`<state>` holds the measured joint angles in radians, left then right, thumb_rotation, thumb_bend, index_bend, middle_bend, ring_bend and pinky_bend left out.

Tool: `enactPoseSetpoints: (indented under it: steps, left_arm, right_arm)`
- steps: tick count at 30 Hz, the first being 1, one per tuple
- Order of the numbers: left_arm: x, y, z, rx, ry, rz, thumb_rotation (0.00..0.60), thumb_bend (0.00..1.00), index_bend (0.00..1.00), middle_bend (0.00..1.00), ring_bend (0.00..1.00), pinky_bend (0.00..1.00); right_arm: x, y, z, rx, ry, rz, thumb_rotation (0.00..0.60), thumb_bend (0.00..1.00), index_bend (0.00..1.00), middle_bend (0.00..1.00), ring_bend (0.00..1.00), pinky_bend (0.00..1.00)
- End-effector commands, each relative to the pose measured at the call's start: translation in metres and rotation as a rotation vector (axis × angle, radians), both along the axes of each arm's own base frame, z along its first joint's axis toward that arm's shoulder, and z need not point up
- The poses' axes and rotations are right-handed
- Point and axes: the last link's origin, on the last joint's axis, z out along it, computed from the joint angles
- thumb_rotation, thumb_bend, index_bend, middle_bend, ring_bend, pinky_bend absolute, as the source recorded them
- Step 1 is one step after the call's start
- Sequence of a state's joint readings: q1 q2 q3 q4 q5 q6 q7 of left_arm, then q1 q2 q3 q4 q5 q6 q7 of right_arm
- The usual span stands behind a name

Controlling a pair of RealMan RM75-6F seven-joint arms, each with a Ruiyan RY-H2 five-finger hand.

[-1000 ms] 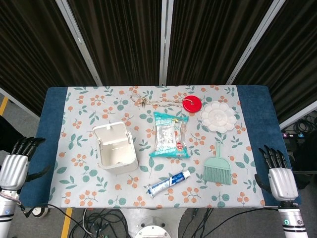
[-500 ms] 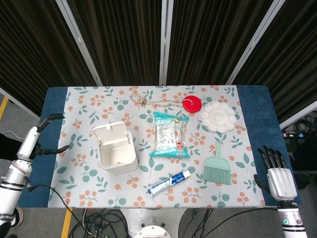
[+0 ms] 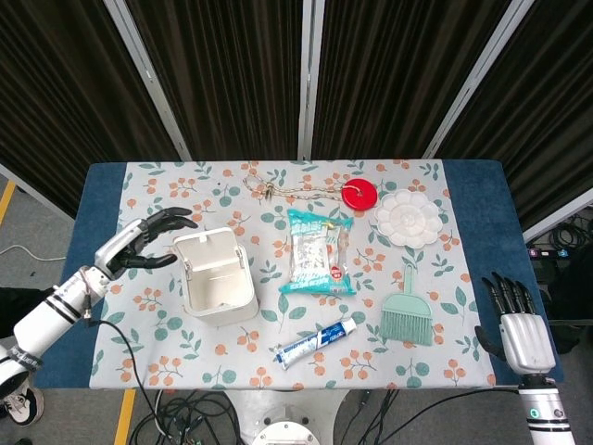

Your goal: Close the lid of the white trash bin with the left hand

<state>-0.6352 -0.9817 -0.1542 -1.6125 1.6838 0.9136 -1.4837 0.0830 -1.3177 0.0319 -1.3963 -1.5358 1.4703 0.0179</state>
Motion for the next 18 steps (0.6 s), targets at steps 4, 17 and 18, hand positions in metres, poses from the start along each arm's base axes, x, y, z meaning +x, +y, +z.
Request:
enactPoseSetpoints:
  steps: [4, 17, 18]
  left_arm:
    - [0.001, 0.001, -0.005, -0.049, 0.056, -0.026, 0.389, 0.07, 0.16, 0.26, 0.12, 0.12]
    - [0.001, -0.021, -0.004, -0.038, 0.049, -0.087, 0.358, 0.07, 0.15, 0.29, 0.12, 0.12]
    - [0.000, -0.026, -0.005, -0.030, 0.066, -0.104, 0.350, 0.07, 0.15, 0.29, 0.12, 0.12]
  right_arm:
    - [-0.001, 0.000, 0.001, -0.003, -0.002, -0.002, 0.600, 0.26, 0.00, 0.00, 0.00, 0.00]
    - [-0.004, 0.000, -0.002, 0.002, -0.004, -0.009, 0.600, 0.26, 0.00, 0.00, 0.00, 0.00]
    - [-0.004, 0.000, -0.002, 0.003, -0.004, -0.010, 0.600, 0.26, 0.00, 0.00, 0.00, 0.00]
